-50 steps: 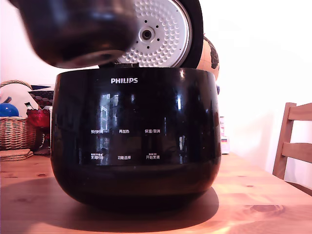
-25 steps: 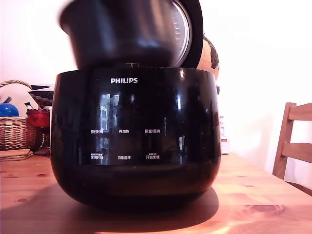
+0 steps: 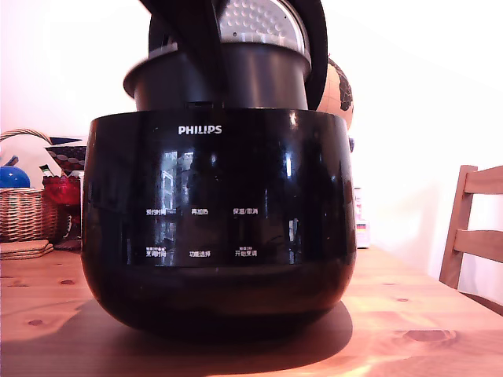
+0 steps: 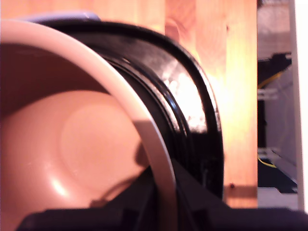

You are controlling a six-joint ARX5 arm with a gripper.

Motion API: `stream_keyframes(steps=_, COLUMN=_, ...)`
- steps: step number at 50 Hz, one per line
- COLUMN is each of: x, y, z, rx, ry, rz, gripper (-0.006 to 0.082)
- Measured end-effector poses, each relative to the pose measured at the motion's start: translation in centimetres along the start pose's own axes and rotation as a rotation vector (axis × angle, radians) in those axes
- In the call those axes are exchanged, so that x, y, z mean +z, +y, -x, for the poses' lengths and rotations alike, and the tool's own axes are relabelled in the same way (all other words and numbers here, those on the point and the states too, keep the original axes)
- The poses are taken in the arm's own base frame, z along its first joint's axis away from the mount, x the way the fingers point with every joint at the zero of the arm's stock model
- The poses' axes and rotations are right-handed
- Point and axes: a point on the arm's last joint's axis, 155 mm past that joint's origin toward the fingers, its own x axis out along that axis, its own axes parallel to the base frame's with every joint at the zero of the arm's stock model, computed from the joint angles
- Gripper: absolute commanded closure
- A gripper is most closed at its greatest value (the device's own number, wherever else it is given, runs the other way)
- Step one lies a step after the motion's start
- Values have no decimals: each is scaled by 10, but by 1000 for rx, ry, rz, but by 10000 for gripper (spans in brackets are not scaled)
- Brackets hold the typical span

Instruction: Place the pot you are holding inside the rice cooker

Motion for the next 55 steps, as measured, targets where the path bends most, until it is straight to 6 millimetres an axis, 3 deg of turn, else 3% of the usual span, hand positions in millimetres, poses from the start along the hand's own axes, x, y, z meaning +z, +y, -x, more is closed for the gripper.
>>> stream_keyframes(steps=10, x=-3, y=-2, z=-12, rx=-32, ry=26, rz=6, gripper=789)
stream_keyframes(steps=31, x=-2, y=-4, z=-13, rx=-42, ry=21, rz=7, gripper=786)
stream_keyframes(steps=41, x=-3, y=-4, z=-13, rx=-45, ry=23, rz=7, gripper=683)
stream_keyframes(steps=55, x=-2, y=-6, z=-12, rx=-50, ry=19, rz=9, gripper=641)
